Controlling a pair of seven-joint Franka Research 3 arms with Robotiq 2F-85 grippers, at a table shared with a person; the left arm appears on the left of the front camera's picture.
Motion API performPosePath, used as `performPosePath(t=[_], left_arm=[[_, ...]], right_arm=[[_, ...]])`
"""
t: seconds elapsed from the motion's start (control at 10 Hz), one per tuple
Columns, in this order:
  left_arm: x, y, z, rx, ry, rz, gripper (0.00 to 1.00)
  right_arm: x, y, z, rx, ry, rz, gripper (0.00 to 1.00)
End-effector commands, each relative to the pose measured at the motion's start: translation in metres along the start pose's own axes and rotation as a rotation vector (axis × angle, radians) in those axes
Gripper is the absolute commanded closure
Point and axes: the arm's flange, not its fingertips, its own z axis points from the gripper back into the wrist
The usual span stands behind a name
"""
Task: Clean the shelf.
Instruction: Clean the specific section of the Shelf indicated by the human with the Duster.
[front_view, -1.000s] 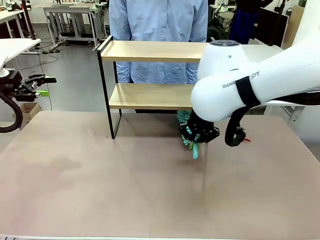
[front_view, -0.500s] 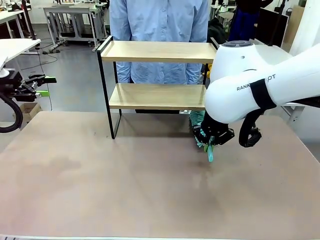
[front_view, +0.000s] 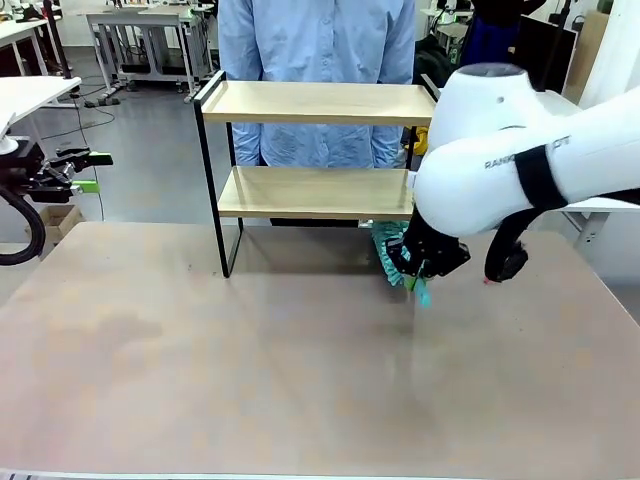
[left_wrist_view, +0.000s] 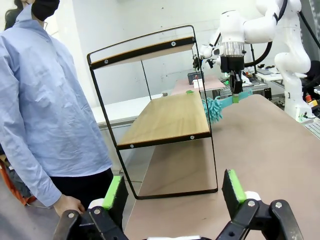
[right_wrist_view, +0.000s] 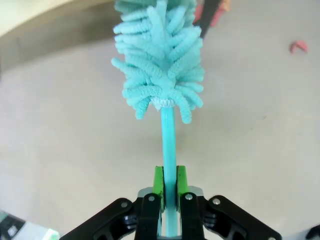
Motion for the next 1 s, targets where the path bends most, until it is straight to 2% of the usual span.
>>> performPosePath(t=[0.0,0.2,0.4,0.6,0.9], left_arm=[[0.003,-0.002,-0.001,-0.006,0.003,-0.014,0.0],[0.003,-0.002,-0.001,-0.006,0.003,-0.014,0.0],[0.003,-0.002,-0.001,-0.006,0.003,-0.014,0.0],[0.003,-0.002,-0.001,-0.006,0.003,-0.014,0.0],[0.003,-0.002,-0.001,-0.006,0.003,-0.014,0.0]], right_arm=[[-0.017,-0.033,0.024,0.091,0.043,0.139,0.87],[-0.027,-0.046,0.04,0.118,0.083,0.226,0.87],[-0.036,-0.062,0.051,0.147,0.167,0.412,0.87],[-0.047,-0.08,0.067,0.209,0.209,0.669,0.87],[-0.062,-0.109,0.098,0.298,0.352,0.84,0.87]])
